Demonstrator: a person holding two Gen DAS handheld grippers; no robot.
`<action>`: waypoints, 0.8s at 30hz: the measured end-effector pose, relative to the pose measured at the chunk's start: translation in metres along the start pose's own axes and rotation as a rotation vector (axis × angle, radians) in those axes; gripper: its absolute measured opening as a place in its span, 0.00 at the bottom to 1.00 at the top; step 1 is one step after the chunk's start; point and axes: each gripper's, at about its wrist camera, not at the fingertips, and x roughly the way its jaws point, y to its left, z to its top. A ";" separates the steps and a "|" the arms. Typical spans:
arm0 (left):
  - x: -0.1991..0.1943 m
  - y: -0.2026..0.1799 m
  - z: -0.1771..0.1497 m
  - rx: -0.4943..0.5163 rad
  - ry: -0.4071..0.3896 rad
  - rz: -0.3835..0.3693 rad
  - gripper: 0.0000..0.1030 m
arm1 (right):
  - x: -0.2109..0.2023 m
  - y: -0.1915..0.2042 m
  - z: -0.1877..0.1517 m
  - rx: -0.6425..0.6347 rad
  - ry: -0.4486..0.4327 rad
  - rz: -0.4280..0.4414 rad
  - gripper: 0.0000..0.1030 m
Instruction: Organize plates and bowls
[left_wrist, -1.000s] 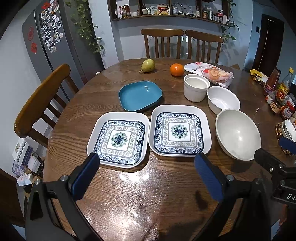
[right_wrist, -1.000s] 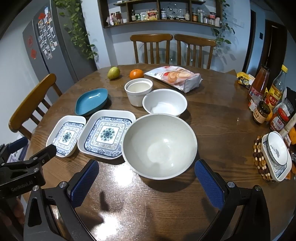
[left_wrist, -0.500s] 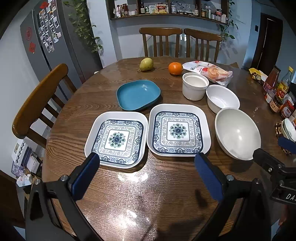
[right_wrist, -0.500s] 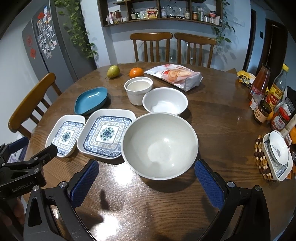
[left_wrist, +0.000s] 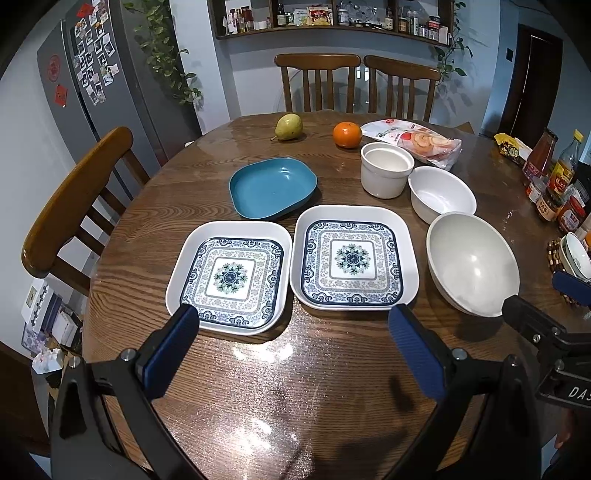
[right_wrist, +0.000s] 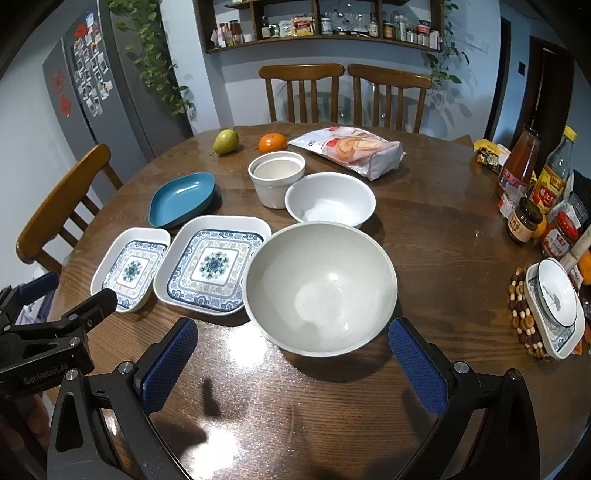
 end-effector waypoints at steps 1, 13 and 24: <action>0.000 0.000 0.000 -0.001 0.000 -0.001 0.99 | 0.001 0.000 0.000 0.000 0.000 -0.001 1.00; 0.001 0.000 0.001 -0.001 0.001 -0.003 0.99 | 0.000 0.000 0.000 0.000 0.001 0.000 1.00; 0.003 0.005 0.000 -0.012 0.004 -0.017 0.99 | 0.003 0.004 -0.002 -0.006 0.001 0.004 1.00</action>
